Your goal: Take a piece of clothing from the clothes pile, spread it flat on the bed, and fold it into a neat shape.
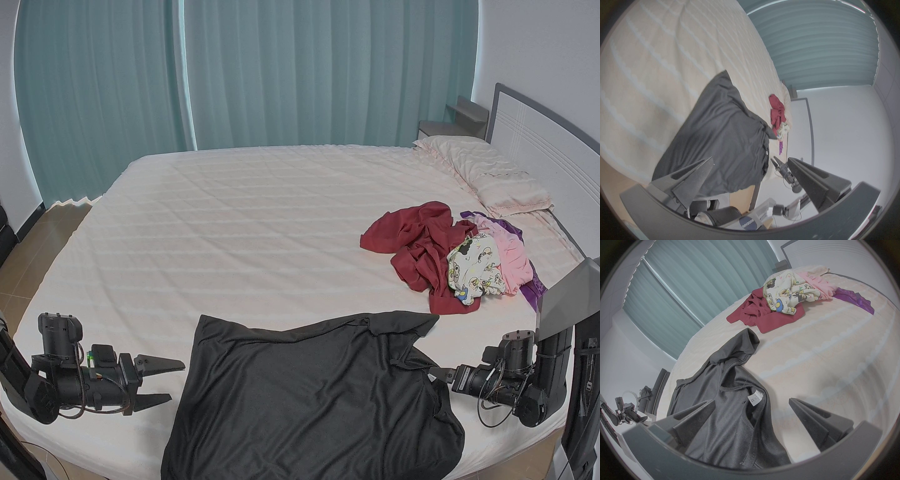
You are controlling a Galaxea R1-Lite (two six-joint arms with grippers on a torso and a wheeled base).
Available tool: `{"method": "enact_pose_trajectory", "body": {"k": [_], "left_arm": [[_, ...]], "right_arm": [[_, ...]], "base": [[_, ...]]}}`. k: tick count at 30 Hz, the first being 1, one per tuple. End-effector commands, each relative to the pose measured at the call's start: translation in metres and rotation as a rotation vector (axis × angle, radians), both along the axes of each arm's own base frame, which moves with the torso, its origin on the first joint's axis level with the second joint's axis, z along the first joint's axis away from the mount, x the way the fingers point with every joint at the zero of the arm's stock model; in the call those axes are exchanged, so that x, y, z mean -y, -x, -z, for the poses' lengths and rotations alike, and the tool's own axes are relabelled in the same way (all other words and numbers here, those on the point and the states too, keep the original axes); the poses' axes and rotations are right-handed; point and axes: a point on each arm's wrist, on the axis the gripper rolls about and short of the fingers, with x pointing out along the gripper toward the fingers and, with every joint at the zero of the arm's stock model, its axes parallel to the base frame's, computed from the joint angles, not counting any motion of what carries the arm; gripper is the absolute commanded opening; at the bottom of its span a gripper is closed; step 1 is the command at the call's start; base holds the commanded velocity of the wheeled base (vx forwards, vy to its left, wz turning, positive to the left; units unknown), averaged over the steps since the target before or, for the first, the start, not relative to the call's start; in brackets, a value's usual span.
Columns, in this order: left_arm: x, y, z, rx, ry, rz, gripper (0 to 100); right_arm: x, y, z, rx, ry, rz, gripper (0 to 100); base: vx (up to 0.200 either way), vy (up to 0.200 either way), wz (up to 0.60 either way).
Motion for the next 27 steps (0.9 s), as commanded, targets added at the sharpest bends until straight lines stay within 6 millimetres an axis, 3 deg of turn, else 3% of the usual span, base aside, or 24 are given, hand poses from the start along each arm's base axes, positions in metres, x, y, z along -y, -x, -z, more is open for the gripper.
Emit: {"method": "enact_pose_trajectory", "body": {"k": [1,2,3,10,16,21,27], "left_arm": [[-0.003,-0.030,-0.009,0.021,-0.031,-0.124,100],[-0.003,-0.030,-0.009,0.021,-0.031,-0.124,100],[-0.002,-0.048,-0.005,0.009,-0.056,-0.176,100],[0.008,-0.099,0.020,0.001,-0.145,-0.235,100],[0.035,-0.147,0.054,0.038,-0.273,-0.245,100],[0.050,-0.170,0.073,0.093,-0.408,-0.229,100],[0.057,-0.182,0.078,0.124,-0.447,-0.239,100]], "right_arm": [[-0.003,0.000,-0.001,0.011,-0.004,-0.010,100],[-0.003,0.000,-0.002,0.011,-0.004,-0.010,100],[-0.003,0.000,-0.002,0.014,-0.005,-0.010,100],[-0.003,0.001,-0.003,0.011,-0.007,-0.008,100],[-0.003,0.001,-0.003,0.012,-0.001,-0.010,100],[-0.003,0.001,-0.003,0.013,0.002,-0.014,100],[-0.004,0.001,-0.003,0.013,0.004,-0.013,100]], "base": [[0.000,0.000,0.00],[0.000,0.000,0.00],[0.000,0.000,0.00],[0.000,0.000,0.00],[0.000,0.000,0.00],[0.000,0.000,0.00],[0.000,0.000,0.00]]}}
